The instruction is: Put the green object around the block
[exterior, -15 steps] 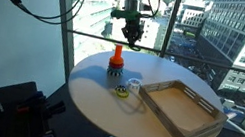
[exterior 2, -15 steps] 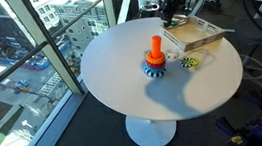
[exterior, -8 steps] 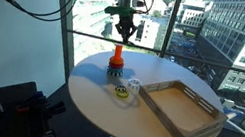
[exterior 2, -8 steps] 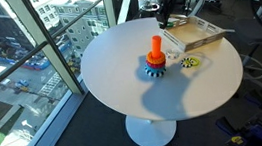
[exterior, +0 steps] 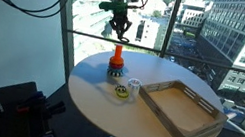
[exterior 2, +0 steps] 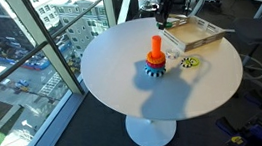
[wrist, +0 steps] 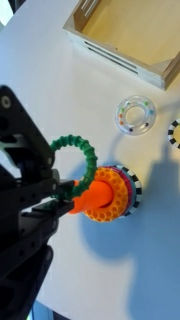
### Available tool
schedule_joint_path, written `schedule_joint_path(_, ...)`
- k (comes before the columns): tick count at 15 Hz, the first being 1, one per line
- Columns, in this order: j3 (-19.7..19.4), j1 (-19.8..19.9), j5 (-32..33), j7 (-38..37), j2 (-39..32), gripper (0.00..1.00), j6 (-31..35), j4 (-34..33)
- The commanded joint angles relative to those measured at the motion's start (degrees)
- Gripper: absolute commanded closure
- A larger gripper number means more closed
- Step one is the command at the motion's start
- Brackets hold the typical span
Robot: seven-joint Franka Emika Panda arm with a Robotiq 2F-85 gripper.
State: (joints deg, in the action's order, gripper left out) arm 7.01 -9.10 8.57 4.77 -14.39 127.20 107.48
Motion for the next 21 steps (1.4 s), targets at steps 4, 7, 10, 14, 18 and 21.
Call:
schedule_joint_path(4, 0.77, 0.38, -0.49, 3.26, 0.69, 0.93, 0.47, 1.93)
schedule_joint_path(7, 1.00, 0.35, -0.46, 4.39, 0.43, 0.93, 1.13, 2.26)
schedule_joint_path(10, 1.28, 0.35, -0.53, 5.37, -0.14, 0.93, 1.67, 2.46)
schedule_joint_path(14, 1.62, 0.35, -0.59, 6.68, -0.39, 0.94, 2.95, 2.87)
schedule_joint_path(18, 1.91, 0.28, -0.48, 7.53, -1.06, 0.94, 4.23, 2.64)
schedule_joint_path(21, 2.01, 0.10, -0.05, 7.61, -1.74, 0.94, 4.83, 2.29)
